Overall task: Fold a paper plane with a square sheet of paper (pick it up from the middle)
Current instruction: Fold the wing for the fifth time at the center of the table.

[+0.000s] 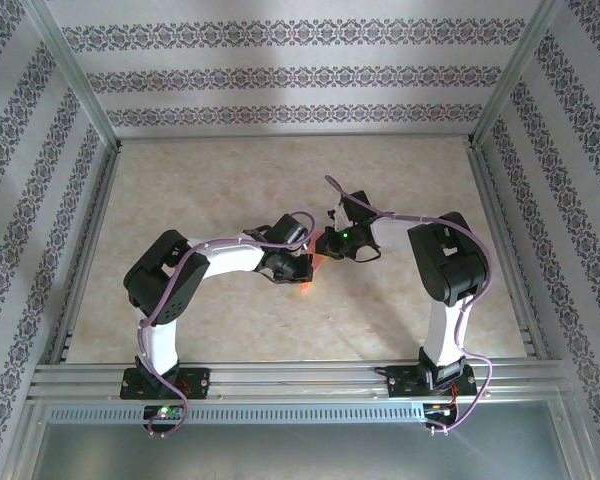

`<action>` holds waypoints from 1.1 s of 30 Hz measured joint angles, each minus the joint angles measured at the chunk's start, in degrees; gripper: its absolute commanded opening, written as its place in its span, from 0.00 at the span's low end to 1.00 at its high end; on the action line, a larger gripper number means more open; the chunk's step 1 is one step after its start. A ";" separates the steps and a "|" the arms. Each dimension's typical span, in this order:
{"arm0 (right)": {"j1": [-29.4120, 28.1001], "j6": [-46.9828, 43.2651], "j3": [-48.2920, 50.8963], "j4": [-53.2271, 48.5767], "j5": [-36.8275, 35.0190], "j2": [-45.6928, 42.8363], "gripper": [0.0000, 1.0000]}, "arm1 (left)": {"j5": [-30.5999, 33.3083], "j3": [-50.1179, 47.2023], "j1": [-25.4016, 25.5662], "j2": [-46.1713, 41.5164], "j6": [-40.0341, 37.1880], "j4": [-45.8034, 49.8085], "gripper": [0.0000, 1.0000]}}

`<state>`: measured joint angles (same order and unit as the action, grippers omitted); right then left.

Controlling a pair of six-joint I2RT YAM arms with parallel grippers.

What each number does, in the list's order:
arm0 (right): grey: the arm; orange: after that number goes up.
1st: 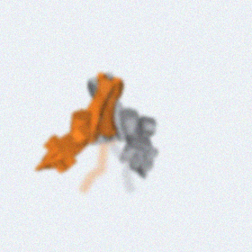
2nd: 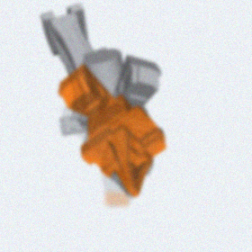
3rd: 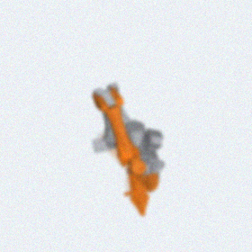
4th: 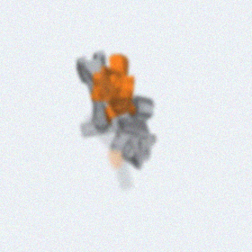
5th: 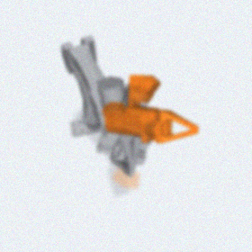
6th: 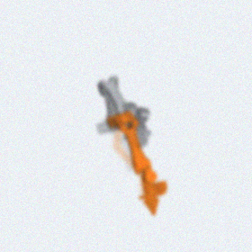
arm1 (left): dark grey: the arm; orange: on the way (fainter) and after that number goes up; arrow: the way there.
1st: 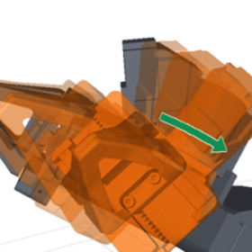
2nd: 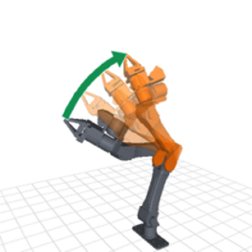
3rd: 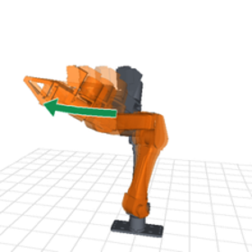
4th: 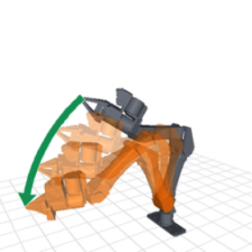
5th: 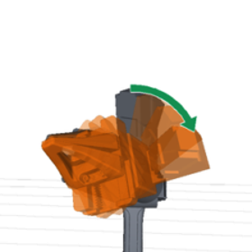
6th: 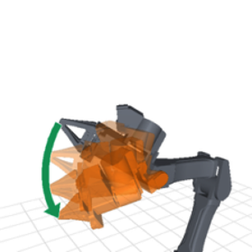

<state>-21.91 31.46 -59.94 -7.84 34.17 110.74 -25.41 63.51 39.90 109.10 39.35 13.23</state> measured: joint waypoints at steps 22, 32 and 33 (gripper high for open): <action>0.02 1.79 -0.48 -0.04 1.90 0.79 0.10 | 2.89 0.48 -0.28 0.83 2.97 -5.05 0.00; 1.57 1.27 -1.25 -0.70 3.87 1.70 0.11 | 3.48 -0.02 -0.28 1.16 3.63 -5.81 0.00; 1.95 1.18 -1.46 -0.79 4.39 1.99 0.11 | 3.50 -0.13 -0.28 1.16 3.63 -6.05 0.00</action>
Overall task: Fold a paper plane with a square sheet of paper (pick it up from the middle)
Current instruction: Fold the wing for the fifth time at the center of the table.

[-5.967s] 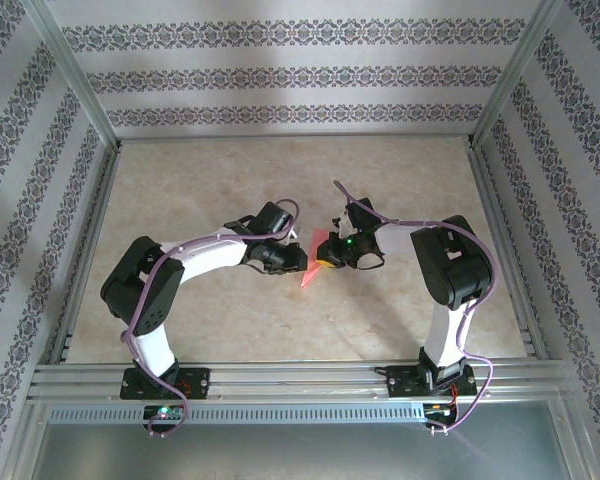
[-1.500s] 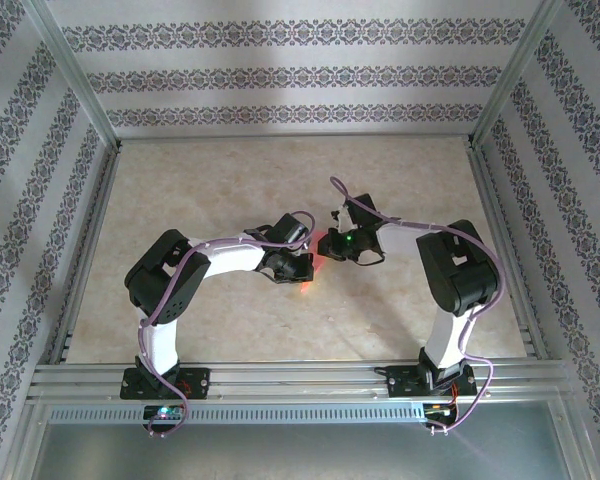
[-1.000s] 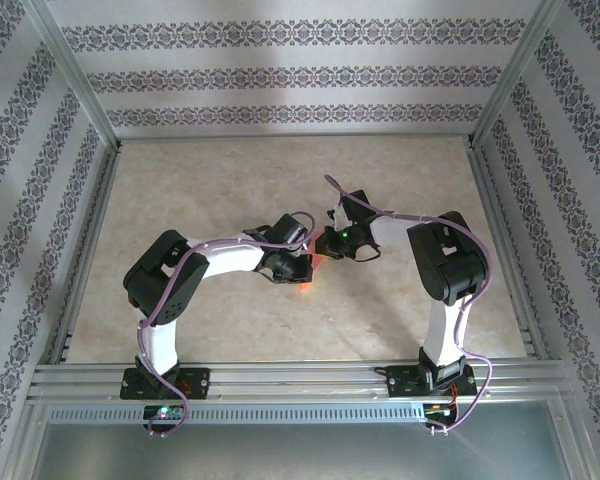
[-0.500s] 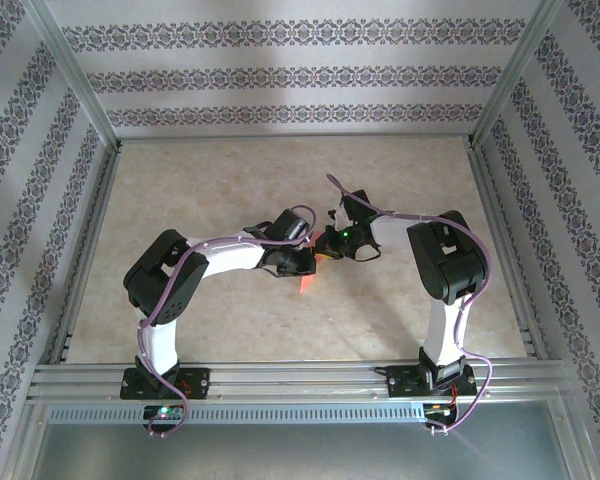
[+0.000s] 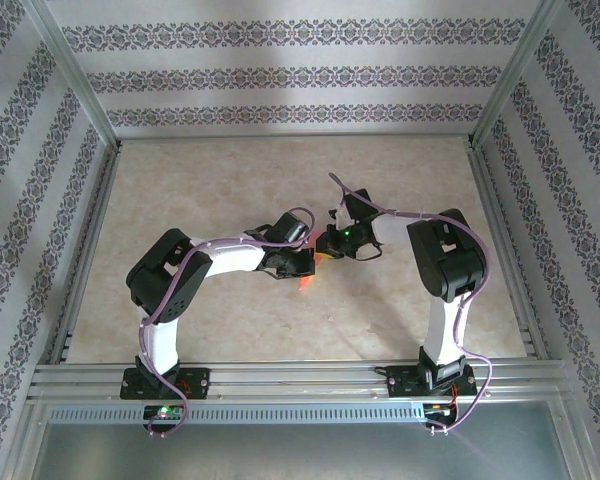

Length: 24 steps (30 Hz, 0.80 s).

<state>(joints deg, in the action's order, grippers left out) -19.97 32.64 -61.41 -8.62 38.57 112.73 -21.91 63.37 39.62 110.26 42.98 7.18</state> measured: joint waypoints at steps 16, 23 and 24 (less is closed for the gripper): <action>10.75 -1.36 -10.54 -0.92 -5.18 4.92 0.11 | 0.07 -0.42 0.00 -0.07 -0.09 -0.81 0.00; 9.99 -1.62 -2.69 0.22 -5.46 -6.19 0.12 | -0.04 -0.42 -0.04 -0.07 -0.09 -0.81 0.00; 9.53 -1.62 -1.27 0.59 -5.31 -8.11 0.11 | -0.07 -0.42 -0.04 -0.07 -0.09 -0.81 0.00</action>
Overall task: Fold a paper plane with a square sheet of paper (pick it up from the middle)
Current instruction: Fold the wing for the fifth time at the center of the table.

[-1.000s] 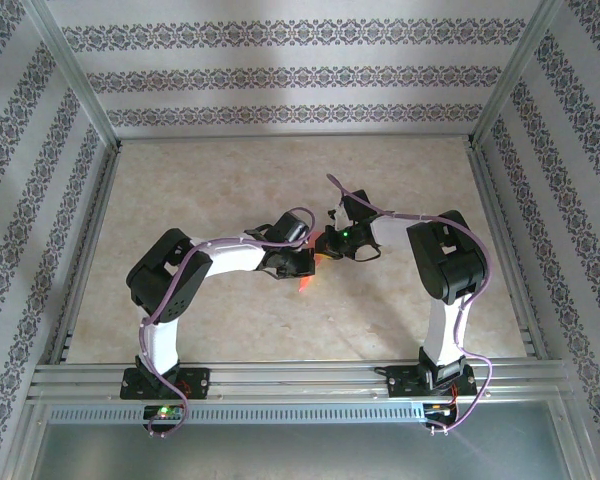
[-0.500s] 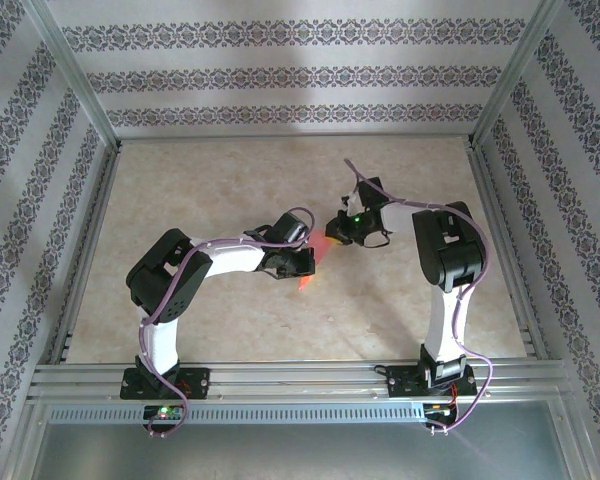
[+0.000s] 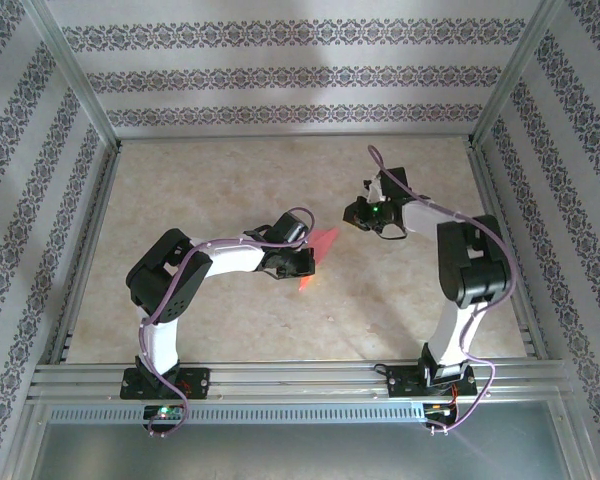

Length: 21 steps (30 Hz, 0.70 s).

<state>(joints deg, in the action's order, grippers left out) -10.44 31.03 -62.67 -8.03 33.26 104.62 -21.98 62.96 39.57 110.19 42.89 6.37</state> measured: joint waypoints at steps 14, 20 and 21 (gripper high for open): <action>-11.32 2.47 5.03 3.28 2.78 5.44 0.10 | -0.63 -0.02 -0.26 0.00 -0.46 0.13 0.00; -11.21 3.89 3.54 3.08 2.71 6.58 0.10 | -1.33 -0.76 -0.31 -0.90 -1.75 0.85 0.04; -11.21 4.02 3.54 3.08 2.71 6.64 0.10 | -1.53 -1.09 -0.33 -1.25 -1.97 1.16 0.04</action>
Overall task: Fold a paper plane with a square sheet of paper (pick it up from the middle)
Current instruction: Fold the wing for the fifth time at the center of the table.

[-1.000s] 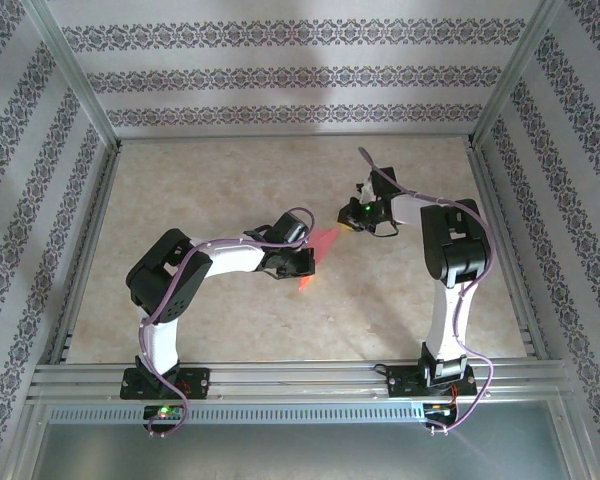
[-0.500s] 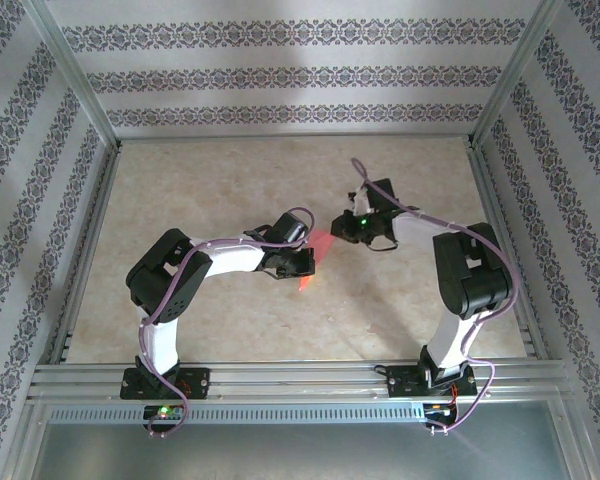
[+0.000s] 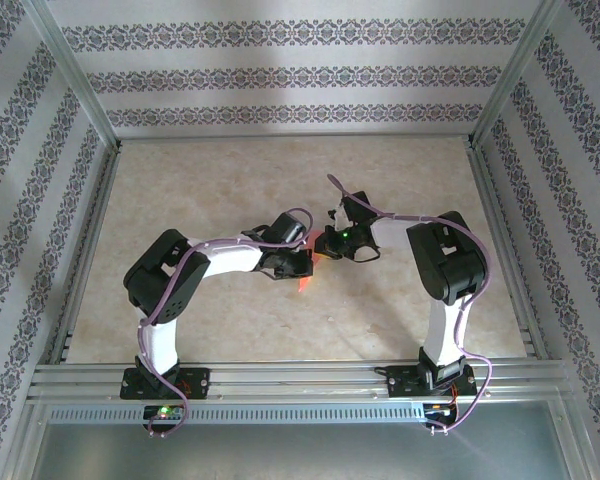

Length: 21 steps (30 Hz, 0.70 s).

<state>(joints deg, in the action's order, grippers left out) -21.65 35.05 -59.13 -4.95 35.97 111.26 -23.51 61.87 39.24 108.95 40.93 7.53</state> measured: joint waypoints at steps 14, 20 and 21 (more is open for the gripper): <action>0.02 1.18 -0.87 -0.98 -0.59 -0.13 0.14 | -2.73 -4.90 1.60 -8.79 -3.04 9.14 0.12; 0.00 1.01 -0.87 -5.01 -3.45 -7.23 0.31 | 0.94 -4.59 -0.94 -17.20 -4.33 10.10 0.26; 0.00 0.92 -0.87 -5.62 -4.31 -9.40 0.35 | 1.90 -4.63 -1.95 -18.84 -4.46 10.08 0.30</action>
<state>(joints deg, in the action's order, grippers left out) -21.65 35.97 -60.01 -10.57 31.66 101.86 -21.61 57.23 37.30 90.11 36.47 17.61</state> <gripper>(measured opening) 0.301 0.245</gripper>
